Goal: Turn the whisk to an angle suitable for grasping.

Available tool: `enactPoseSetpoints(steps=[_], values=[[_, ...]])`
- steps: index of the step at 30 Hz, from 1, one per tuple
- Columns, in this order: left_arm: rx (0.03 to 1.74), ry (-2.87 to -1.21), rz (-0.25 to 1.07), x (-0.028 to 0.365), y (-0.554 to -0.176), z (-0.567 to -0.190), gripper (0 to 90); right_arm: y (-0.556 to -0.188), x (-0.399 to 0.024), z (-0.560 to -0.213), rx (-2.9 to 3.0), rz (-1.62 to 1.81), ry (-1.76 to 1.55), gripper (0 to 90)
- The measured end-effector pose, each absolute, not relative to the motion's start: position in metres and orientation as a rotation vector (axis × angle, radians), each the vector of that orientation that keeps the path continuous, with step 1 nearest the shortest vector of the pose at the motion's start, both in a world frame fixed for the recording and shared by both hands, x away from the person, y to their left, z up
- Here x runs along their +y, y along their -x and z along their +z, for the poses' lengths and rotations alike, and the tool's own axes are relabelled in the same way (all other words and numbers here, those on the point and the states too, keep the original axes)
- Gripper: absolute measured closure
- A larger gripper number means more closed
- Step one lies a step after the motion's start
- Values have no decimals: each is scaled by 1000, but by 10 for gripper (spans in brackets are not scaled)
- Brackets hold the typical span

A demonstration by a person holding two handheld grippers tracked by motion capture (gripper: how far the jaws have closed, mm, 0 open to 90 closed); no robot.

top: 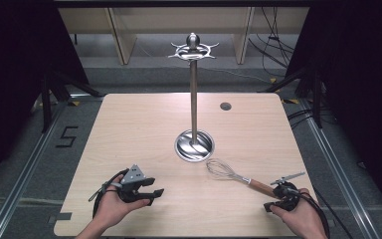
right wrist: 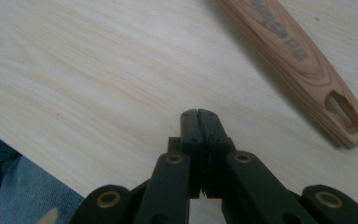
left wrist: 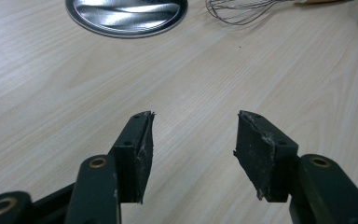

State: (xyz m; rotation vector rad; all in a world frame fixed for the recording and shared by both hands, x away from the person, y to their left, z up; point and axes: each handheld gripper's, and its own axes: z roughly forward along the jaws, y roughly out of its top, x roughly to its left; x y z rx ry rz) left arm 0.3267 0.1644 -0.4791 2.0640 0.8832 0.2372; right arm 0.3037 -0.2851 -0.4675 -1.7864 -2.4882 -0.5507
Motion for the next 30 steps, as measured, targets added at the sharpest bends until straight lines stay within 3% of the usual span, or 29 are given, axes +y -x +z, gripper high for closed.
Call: enactPoseSetpoints(steps=[30], values=[[884,-2085,253,167,-327,-477,458,-334,-314,-470,-2260,-407,2114,900]])
